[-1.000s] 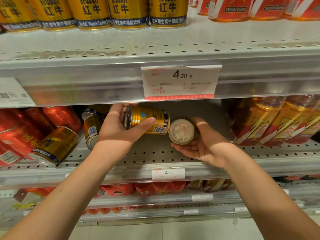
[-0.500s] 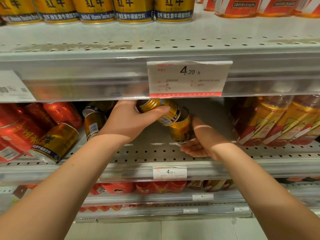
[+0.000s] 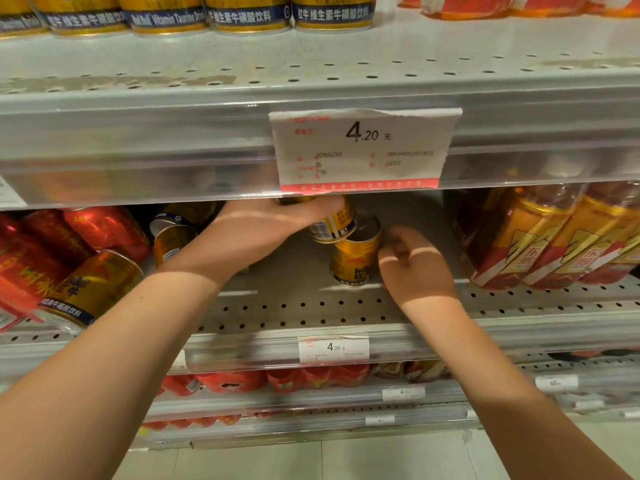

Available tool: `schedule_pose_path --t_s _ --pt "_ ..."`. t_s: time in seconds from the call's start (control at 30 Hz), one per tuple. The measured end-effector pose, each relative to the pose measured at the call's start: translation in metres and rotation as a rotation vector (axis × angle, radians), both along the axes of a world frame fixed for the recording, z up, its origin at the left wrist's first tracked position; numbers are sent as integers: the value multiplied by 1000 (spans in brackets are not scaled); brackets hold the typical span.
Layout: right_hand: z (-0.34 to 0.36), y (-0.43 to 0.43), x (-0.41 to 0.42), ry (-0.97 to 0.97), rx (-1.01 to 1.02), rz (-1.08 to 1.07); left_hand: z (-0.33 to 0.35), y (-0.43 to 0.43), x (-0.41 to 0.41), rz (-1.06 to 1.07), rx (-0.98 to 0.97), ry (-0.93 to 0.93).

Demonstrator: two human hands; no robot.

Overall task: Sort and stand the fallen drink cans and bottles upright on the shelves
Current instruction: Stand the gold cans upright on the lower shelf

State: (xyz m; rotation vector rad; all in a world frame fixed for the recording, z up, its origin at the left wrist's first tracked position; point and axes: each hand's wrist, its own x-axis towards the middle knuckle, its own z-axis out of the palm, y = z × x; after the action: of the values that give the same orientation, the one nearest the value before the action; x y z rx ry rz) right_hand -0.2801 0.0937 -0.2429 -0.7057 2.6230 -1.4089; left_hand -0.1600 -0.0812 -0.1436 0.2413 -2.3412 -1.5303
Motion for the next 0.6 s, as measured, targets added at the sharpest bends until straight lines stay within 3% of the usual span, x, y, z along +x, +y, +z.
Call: schedule_pose_path --t_s 0.2,0.4,0.6 --pt "-3 -3 13 -184 -4 179 -7 2 -14 -24 45 34" --pt "0 -7 9 -92 -39 110 -20 -3 -13 -58 31 -40" --pt "-1 -8 0 -124 -61 228 -29 0 -20 -104 104 -28"
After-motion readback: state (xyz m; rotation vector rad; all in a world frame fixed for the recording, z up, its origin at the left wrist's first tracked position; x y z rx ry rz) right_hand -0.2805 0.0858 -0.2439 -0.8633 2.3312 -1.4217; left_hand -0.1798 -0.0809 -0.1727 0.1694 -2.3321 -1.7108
